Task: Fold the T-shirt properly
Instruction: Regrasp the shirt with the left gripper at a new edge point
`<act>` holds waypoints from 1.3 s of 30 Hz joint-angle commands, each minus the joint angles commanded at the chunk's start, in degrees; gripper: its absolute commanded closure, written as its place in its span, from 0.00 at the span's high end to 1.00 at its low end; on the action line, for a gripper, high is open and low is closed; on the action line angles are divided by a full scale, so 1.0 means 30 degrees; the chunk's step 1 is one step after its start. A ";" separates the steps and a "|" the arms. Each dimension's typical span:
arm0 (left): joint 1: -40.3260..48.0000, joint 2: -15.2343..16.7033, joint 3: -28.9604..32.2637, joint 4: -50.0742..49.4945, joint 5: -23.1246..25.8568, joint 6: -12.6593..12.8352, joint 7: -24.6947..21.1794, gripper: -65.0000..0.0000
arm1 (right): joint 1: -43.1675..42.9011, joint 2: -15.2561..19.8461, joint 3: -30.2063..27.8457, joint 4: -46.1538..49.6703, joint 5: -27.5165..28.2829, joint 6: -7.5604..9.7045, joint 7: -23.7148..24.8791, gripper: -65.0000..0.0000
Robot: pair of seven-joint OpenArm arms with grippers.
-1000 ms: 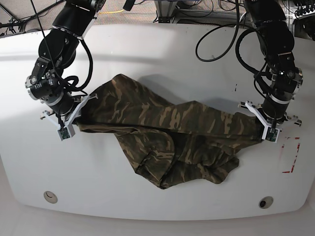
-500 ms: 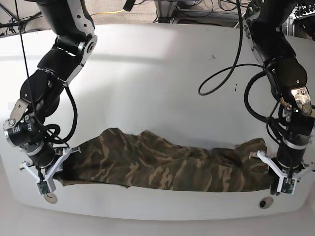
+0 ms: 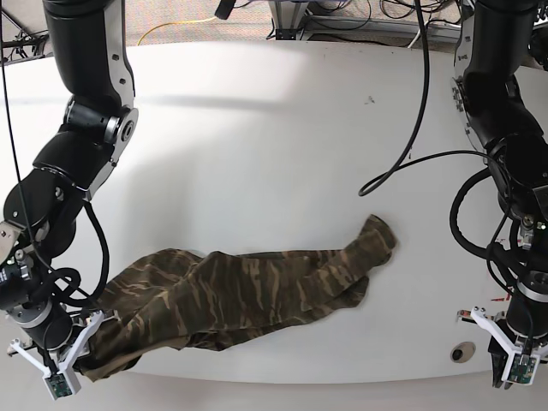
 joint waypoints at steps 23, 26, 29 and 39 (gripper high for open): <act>0.6535 0.6916 0.0000 -0.6681 -0.0791 -0.0527 -0.2139 0.81 | -0.3575 0.0000 0.1055 -0.0059 0.0117 0.0000 0.0498 0.00; 0.6418 0.7121 0.0000 -0.8527 -0.0821 -0.0498 -0.3018 0.81 | -0.3663 0.0029 0.1055 -0.0059 0.0117 0.0000 0.0498 0.00; 0.5919 0.7150 0.0000 -1.0462 -0.0908 -0.0498 -0.3868 0.81 | -0.3956 0.0059 0.1055 0.0000 0.0117 0.0000 0.0498 0.00; 0.4571 0.7707 -0.0059 -1.5062 -0.0938 -0.0498 -0.5392 0.81 | -0.4132 -0.0029 0.1055 -0.0059 0.0117 0.0000 0.0498 0.00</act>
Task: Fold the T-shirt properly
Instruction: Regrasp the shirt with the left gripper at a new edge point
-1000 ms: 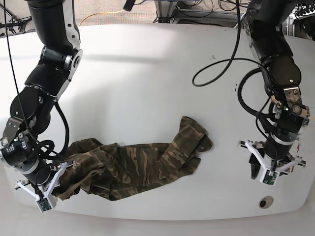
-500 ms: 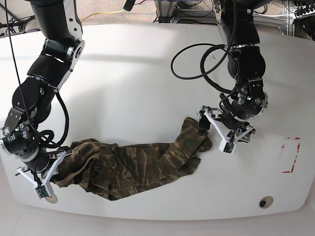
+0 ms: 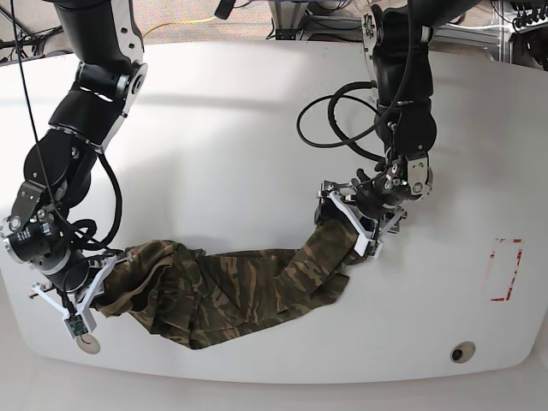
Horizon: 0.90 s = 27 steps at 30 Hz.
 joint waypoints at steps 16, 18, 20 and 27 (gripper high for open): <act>0.0088 0.0645 -0.0059 -0.0674 -0.0029 -0.0029 0.0029 0.09 | -0.0059 -0.0029 0.0000 0.0000 -0.0029 0.0000 0.0000 0.00; 0.0000 0.0586 -0.0059 -0.0645 -0.0029 -0.0029 0.0029 0.00 | -0.0059 -0.0059 0.0000 -0.0029 -0.0088 0.0000 0.0000 0.00; 0.0000 0.0557 -0.0410 -0.0440 -0.0029 -0.0029 0.0029 0.00 | -0.0059 -0.0059 0.0000 -0.0029 -0.0117 0.0000 0.0000 0.00; -0.0264 0.0293 -0.2315 0.2022 0.0000 -0.0117 0.1465 0.00 | 0.0000 -0.0059 0.0000 -0.0088 -0.0176 0.0000 0.0029 0.00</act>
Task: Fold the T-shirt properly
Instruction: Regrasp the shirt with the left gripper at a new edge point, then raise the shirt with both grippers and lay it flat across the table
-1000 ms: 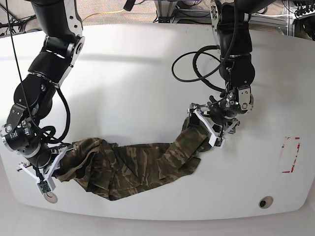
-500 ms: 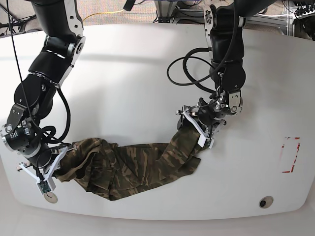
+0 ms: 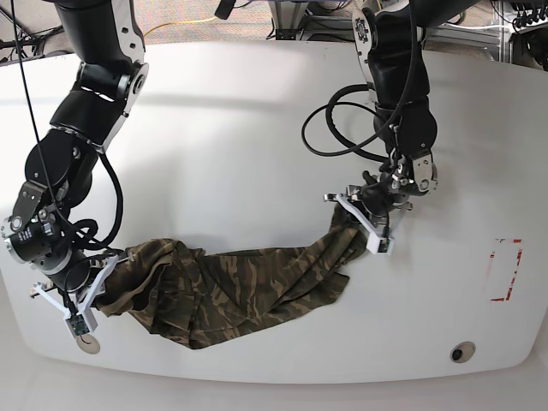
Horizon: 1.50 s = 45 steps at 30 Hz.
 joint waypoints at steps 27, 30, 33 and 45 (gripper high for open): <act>-0.9114 -0.3927 -0.2198 1.1106 -0.0029 -0.2081 0.8996 0.00 | 1.1692 0.0381 -0.0264 -0.9788 0.0000 0.0000 0.1436 0.00; -1.1370 -0.4777 -0.2696 1.1077 0.0029 -0.2784 0.9553 0.00 | 1.3040 0.1084 -0.1846 -0.9788 0.0088 0.0000 0.1143 0.00; -1.3333 -0.5890 -0.2608 1.0374 0.0000 -0.2960 0.9582 0.00 | 1.4125 0.1582 -0.3018 -0.9788 0.0176 0.0000 0.1084 0.00; -1.3509 -0.6711 -0.2755 0.9495 -0.0029 -0.3429 0.9641 0.00 | 1.2923 0.2930 -0.2462 -0.9465 0.0234 0.0000 -0.0410 0.00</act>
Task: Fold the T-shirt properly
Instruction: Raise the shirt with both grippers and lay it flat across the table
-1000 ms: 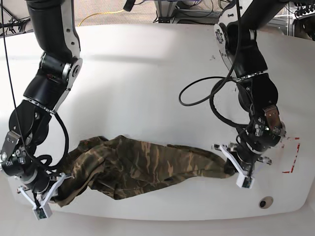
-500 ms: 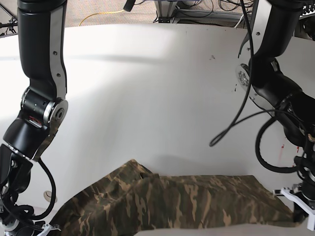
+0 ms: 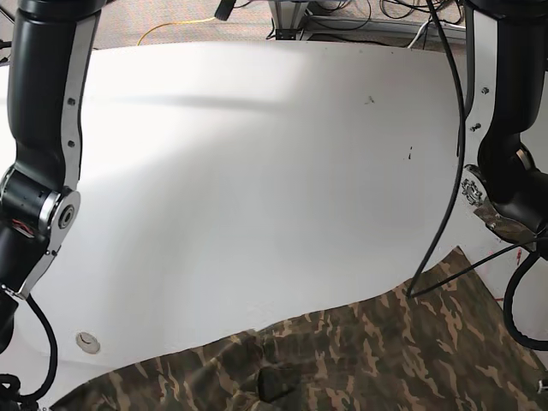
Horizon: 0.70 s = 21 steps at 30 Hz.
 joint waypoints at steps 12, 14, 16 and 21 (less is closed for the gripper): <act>0.6505 0.0996 0.0000 0.1875 0.0000 -0.0938 0.0000 0.00 | -0.8440 -0.0469 0.4952 0.1495 0.1114 0.0000 -0.0352 0.00; 0.7883 0.1114 0.0000 0.2256 0.0000 -0.0938 0.0000 0.00 | -1.0081 -0.0557 0.5714 0.1465 0.2256 0.0000 -0.0381 0.00; 0.9055 0.1172 0.0000 0.2579 0.0000 -0.0938 0.0000 0.00 | -1.1223 -0.0645 0.6066 0.1495 0.2930 0.0000 -0.0381 0.00; 1.2630 0.1524 -0.0205 0.3458 -0.0029 -0.0938 -0.0029 0.00 | -1.4447 -0.0527 0.6212 0.1524 0.5626 0.0000 -0.0381 0.00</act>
